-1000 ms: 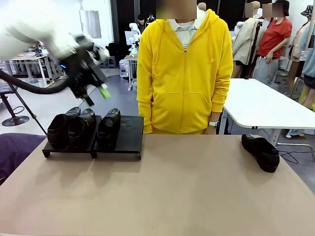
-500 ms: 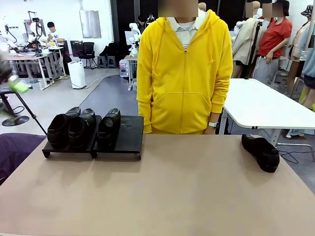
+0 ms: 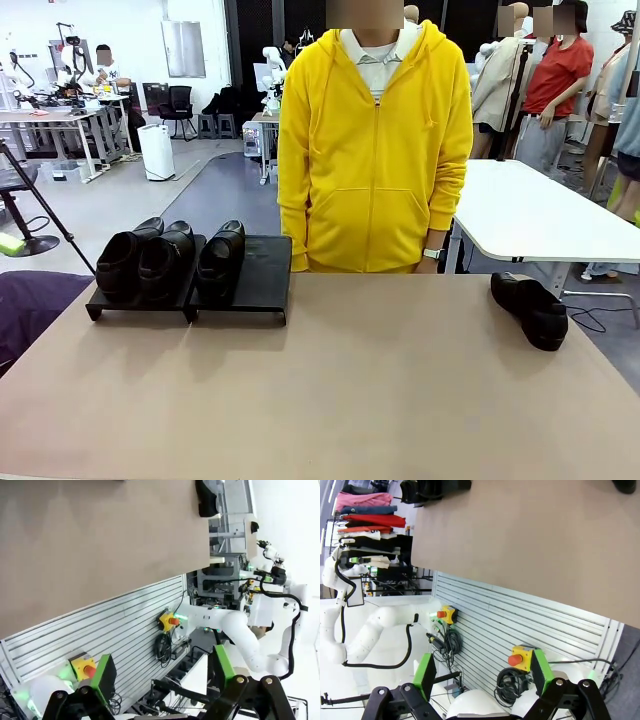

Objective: Organize the shoes by placing them on the stand.
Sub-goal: Place the Shoe from the middle of the table onto the Shoes Stand, then pick up one Shoe and place it in the middle of the table.

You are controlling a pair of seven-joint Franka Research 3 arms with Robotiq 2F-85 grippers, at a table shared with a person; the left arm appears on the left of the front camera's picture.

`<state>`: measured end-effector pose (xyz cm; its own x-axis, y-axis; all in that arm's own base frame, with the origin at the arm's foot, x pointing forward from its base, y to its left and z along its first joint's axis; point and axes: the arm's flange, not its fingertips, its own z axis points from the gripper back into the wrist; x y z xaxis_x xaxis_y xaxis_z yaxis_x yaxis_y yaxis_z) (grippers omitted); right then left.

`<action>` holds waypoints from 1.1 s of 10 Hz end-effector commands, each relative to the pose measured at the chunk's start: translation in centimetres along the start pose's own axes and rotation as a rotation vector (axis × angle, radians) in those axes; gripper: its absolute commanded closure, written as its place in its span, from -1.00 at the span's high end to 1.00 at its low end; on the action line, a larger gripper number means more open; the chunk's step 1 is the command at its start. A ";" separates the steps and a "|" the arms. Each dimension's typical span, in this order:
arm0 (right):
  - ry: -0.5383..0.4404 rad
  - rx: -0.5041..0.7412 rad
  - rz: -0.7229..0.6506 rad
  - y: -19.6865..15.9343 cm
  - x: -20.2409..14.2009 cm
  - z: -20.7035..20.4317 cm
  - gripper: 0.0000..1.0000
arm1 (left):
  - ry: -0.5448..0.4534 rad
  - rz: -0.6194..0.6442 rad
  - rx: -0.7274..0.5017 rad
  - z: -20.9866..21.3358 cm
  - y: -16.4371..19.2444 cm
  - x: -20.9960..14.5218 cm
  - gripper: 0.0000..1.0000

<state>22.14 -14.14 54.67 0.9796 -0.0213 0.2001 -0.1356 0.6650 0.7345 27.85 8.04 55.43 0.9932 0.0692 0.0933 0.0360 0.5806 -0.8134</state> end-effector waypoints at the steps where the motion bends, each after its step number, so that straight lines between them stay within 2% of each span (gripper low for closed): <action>1: -0.011 0.018 0.018 0.2 0.0 0.3 1.00 | 0.009 -0.012 -0.013 0.4 -0.7 0.7 1.00; 11: 0.000 0.000 0.000 0.0 0.0 0.0 1.00 | 0.009 -0.012 -0.013 0.4 -0.7 0.7 1.00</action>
<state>22.15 -14.14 54.65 0.9798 -0.0208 0.1988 -0.1348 0.6657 0.7340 28.55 7.93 56.23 0.9935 0.0531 0.1007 0.0510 0.5837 -0.8104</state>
